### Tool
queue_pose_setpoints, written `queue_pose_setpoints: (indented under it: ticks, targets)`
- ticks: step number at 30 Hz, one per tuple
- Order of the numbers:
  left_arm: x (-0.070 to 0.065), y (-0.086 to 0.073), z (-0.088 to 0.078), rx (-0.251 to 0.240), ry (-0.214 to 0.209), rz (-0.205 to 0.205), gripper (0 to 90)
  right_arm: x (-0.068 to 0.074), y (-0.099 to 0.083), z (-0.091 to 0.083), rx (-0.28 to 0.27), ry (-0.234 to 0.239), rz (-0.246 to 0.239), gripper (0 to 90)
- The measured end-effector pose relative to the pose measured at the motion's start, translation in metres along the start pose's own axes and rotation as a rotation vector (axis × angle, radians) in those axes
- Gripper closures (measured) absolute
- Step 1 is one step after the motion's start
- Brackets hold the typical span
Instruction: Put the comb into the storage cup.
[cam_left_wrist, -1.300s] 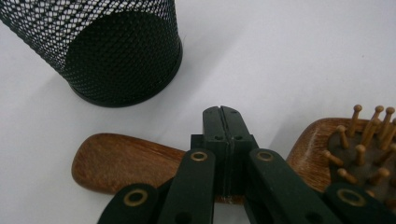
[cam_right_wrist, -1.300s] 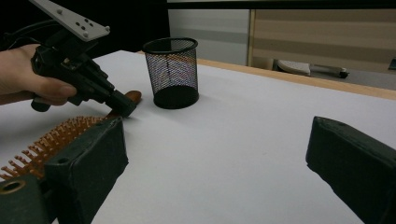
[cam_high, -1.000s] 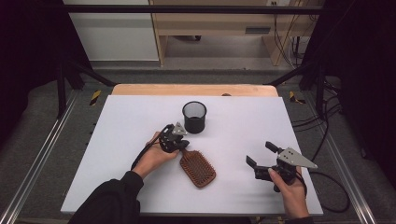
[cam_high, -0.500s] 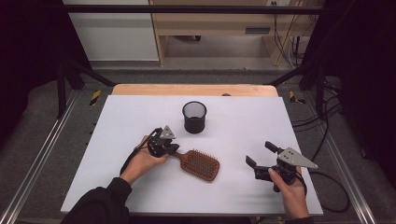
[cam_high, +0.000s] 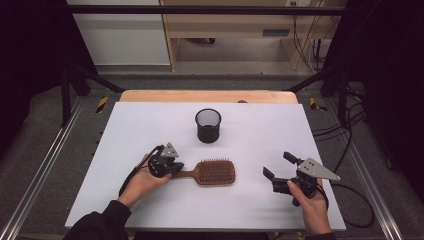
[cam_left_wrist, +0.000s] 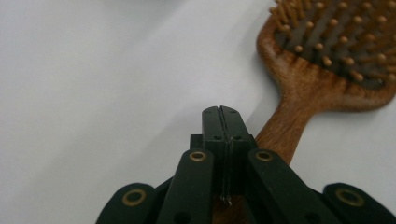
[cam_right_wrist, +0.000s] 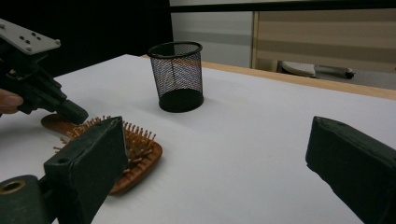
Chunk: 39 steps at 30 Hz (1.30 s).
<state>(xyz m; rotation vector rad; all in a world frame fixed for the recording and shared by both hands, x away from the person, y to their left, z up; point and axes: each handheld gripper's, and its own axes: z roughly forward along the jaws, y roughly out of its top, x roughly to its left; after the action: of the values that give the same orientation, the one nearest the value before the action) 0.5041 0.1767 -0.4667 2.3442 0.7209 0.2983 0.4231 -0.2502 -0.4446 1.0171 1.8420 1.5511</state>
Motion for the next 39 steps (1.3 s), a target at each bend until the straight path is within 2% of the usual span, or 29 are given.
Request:
queue_pose_setpoints:
  ticks: [9,26,39]
  targets:
    - [-0.012,-0.007,-0.008,0.017,-0.025,0.006,90.0,0.0,0.0,0.0,-0.001,0.003,0.003,5.3]
    - [-0.034,-0.007,-0.01,0.074,-0.059,0.018,90.0,0.0,0.0,0.0,0.0,0.002,0.005,5.2]
    - [-0.039,-0.005,-0.01,0.085,-0.06,0.013,90.0,0.001,0.0,0.0,0.001,0.005,0.0,5.2]
